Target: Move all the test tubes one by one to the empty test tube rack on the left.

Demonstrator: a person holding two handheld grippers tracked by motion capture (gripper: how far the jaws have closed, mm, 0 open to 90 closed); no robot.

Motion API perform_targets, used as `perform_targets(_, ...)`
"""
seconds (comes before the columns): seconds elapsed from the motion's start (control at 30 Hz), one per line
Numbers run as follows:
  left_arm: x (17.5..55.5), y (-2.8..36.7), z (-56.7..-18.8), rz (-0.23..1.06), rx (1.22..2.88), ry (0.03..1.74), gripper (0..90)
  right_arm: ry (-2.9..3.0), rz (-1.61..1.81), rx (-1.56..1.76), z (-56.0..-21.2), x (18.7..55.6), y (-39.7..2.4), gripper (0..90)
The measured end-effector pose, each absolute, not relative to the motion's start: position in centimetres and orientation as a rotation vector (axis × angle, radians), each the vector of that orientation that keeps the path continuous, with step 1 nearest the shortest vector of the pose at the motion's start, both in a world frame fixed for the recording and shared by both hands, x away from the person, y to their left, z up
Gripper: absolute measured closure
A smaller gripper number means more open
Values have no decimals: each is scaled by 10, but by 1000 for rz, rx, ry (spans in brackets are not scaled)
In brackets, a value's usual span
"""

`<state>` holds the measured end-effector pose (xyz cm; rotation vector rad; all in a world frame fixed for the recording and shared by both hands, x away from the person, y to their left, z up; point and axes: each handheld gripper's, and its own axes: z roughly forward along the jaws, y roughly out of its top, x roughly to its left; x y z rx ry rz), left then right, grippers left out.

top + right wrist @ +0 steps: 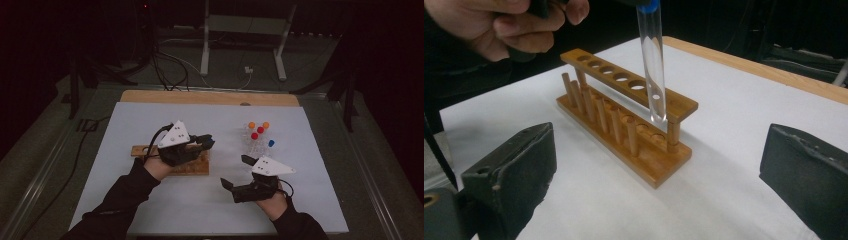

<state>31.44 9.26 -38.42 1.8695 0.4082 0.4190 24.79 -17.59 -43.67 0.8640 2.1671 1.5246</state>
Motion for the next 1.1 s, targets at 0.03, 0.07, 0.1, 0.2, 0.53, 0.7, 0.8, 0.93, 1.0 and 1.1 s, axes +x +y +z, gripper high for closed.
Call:
perform_targets(0.03,316,95,-383,424,1870,414,775,2172,1527,858,-436,248,-176,4)
perform_targets(0.07,317,97,-382,431,1870,421,775,2179,1534,851,-437,248,-176,0)
perform_targets(0.1,318,99,-381,444,1868,429,775,2179,1534,851,-437,248,-176,0)
perform_targets(0.2,323,105,-379,469,1865,449,775,2185,1529,850,-437,247,-175,0)
perform_targets(0.53,338,116,-390,500,1872,522,775,2166,1555,862,-438,249,-178,0)
perform_targets(0.7,343,118,-400,492,1884,552,775,2175,1552,859,-440,250,-178,0)
perform_targets(0.8,345,119,-407,481,1884,571,775,2171,1550,853,-441,250,-178,0)
perform_targets(0.93,347,119,-416,470,1897,593,775,2188,1555,829,-442,250,-178,0)
perform_targets(1.0,347,119,-421,470,1911,591,775,2192,1546,821,-443,250,-178,0)
perform_targets(1.1,347,118,-428,460,1927,595,775,2193,1547,821,-444,250,-178,0)
